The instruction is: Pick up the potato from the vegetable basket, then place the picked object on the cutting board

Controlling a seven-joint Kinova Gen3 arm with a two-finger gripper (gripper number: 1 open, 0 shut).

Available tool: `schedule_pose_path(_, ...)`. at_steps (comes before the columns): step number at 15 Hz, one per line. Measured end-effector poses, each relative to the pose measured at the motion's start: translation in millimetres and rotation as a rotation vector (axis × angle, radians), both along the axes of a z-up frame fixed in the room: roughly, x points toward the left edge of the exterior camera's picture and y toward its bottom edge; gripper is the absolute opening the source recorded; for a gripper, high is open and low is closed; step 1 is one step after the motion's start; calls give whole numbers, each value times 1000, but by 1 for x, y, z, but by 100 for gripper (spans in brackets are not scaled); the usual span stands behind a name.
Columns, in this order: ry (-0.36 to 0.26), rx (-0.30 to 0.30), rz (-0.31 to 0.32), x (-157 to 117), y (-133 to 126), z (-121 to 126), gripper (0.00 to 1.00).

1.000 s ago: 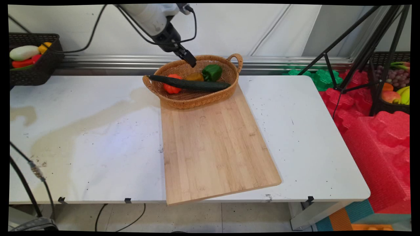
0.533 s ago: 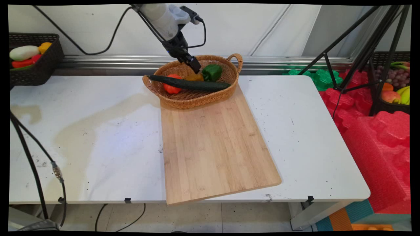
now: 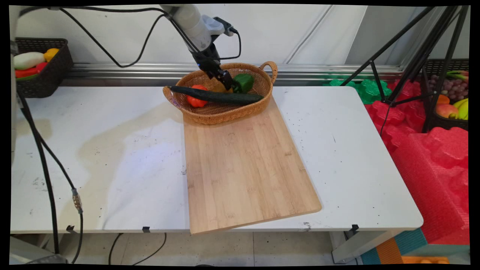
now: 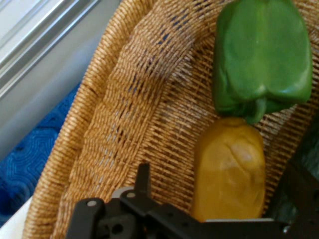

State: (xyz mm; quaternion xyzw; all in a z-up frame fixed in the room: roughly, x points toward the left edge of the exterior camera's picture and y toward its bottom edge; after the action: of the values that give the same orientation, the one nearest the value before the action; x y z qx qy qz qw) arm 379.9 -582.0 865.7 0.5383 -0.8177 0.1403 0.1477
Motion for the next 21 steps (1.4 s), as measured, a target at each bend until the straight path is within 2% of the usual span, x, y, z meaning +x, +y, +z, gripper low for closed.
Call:
schedule_pose_path(7,14,42,16,-3,-17,-15,100)
schedule_pose_path(8,16,46,19,-3,-18,-17,0)
schedule_pose_path(15,24,41,28,-7,-21,-18,0)
schedule_pose_path(17,19,19,26,-10,-20,-11,0)
schedule_pose_path(21,-17,-71,18,-15,-4,21,0)
